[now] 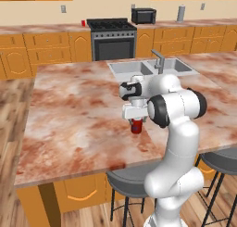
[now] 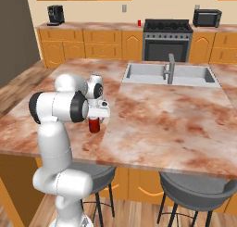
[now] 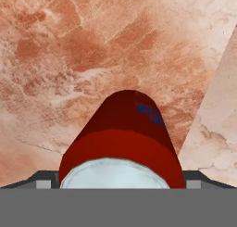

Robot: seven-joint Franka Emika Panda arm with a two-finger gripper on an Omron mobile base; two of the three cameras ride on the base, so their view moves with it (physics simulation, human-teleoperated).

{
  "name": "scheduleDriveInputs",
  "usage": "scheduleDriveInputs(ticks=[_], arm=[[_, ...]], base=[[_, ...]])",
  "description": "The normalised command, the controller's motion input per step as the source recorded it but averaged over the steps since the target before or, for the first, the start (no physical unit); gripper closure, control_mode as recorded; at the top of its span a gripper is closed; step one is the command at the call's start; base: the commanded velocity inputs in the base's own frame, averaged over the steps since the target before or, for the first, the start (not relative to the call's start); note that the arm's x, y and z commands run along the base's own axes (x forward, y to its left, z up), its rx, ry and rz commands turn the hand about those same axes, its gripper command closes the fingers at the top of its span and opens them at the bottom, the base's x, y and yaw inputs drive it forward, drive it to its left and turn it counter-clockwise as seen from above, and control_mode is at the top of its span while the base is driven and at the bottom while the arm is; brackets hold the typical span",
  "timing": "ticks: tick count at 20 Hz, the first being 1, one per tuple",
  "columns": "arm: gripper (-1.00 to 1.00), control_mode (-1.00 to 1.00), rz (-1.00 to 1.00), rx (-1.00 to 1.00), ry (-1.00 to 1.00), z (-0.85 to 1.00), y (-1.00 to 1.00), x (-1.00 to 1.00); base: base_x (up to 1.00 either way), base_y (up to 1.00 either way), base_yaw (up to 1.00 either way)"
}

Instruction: Four empty soda cans are scattered around the kitchen. Gather all the cans and cluster them next to the stove for recycling.

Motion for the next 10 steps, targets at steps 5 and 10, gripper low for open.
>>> scheduleDriveInputs(ticks=[5,10], arm=[[1.00,-1.00,0.00,0.00,0.07,-0.03,0.00,0.00],[1.00,-1.00,0.00,0.00,0.02,-0.01,0.00,0.00]], base=[[0.00,0.00,0.00],[0.00,0.00,0.00]])
